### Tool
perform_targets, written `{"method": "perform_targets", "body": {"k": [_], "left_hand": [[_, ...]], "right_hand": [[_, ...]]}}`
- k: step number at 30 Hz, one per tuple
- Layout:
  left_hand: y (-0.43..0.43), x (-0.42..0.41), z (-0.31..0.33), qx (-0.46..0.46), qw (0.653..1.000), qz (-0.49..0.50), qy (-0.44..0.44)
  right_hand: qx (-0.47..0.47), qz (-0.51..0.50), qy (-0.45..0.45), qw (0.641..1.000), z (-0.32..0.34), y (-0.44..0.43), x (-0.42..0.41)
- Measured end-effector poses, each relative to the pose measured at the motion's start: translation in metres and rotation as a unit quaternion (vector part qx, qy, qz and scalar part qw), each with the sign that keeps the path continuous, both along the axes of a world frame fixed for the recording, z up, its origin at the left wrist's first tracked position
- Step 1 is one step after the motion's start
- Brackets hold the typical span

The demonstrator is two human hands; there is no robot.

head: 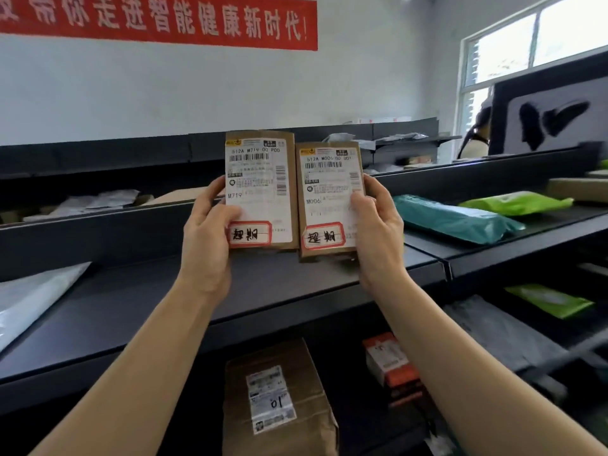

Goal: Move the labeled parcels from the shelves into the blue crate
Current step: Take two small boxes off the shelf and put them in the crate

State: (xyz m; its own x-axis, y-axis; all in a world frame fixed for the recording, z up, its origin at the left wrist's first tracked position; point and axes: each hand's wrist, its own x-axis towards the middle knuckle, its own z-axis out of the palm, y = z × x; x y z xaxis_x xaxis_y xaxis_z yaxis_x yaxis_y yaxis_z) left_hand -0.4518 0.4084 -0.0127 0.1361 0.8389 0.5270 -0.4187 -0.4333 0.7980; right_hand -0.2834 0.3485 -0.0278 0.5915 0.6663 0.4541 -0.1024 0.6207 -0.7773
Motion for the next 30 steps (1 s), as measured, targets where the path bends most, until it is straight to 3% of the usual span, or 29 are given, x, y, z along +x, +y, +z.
{"method": "perform_targets", "body": {"k": [13, 24, 30], "left_hand": [[-0.070, 0.206, 0.015, 0.011, 0.981, -0.194, 0.000], [-0.191, 0.413, 0.005, 0.004, 0.934, -0.353, 0.050], [-0.268, 0.504, -0.014, -0.010, 0.899, -0.433, 0.061]], "right_hand": [[0.028, -0.208, 0.008, 0.978, 0.013, -0.130, 0.166], [0.021, -0.396, 0.008, 0.918, -0.002, -0.284, 0.328], [-0.008, -0.497, 0.036, 0.867, -0.020, -0.375, 0.386]]}}
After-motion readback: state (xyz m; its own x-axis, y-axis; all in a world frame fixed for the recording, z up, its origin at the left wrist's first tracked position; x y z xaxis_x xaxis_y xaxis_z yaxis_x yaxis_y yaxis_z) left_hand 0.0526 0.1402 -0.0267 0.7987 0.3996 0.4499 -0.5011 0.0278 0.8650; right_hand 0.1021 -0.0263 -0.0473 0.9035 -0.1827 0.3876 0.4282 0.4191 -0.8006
